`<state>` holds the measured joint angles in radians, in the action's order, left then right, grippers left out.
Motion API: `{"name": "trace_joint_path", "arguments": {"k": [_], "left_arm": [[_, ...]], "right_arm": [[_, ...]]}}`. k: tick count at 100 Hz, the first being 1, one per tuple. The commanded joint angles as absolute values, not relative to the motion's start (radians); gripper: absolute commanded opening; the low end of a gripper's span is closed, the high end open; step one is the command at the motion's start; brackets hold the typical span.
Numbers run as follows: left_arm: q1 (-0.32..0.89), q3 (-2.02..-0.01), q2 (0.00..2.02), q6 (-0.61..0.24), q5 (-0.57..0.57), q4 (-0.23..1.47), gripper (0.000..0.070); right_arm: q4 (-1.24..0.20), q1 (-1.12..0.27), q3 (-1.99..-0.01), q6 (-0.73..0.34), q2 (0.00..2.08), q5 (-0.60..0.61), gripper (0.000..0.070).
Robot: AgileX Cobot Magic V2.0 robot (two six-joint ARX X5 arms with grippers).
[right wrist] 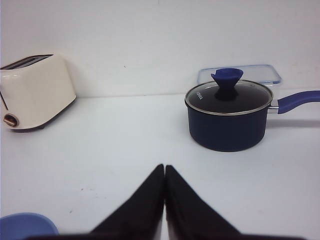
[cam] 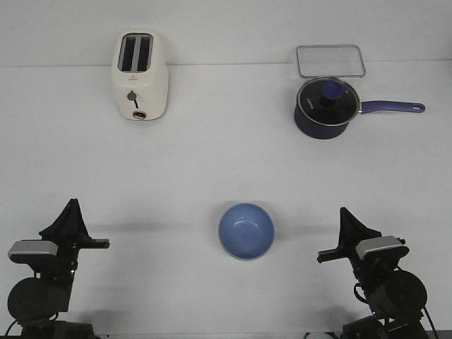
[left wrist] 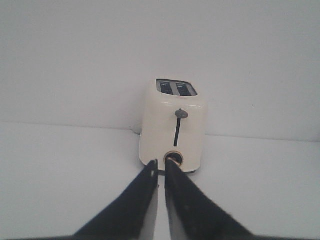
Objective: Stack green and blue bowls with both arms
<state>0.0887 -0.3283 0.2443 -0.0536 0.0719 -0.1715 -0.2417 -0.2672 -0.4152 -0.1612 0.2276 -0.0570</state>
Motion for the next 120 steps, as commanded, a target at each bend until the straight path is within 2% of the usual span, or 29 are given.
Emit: {"name": "trace_joint_path", "arguments": {"k": [1,6,29,42,51,120], "left_arm": [[0.068,-0.272,0.212,0.03,0.007,-0.175,0.0014],[0.049,-0.226,0.175,0.037,-0.012,-0.183,0.0014],[0.005,-0.069,0.022,-0.031,-0.012,-0.181,0.0015],[0.005,-0.014,0.003,-0.067,-0.012,-0.187,0.0015],[0.005,-0.014,0.003,-0.077,-0.013,-0.147,0.0014],[0.005,-0.014,0.004,-0.072,-0.012,-0.159,0.0015]], "right_arm": [[-0.228,-0.269,-0.417,-0.155,0.229,-0.06,0.0],[-0.228,-0.269,-0.417,-0.155,0.229,-0.06,0.0],[-0.227,-0.269,-0.417,-0.155,0.229,-0.06,0.0],[-0.227,-0.269,-0.417,-0.156,0.229,-0.06,0.0],[-0.224,-0.269,-0.417,-0.155,0.229,-0.06,0.0],[-0.224,-0.269,-0.417,-0.155,0.229,-0.06,0.0]]}}
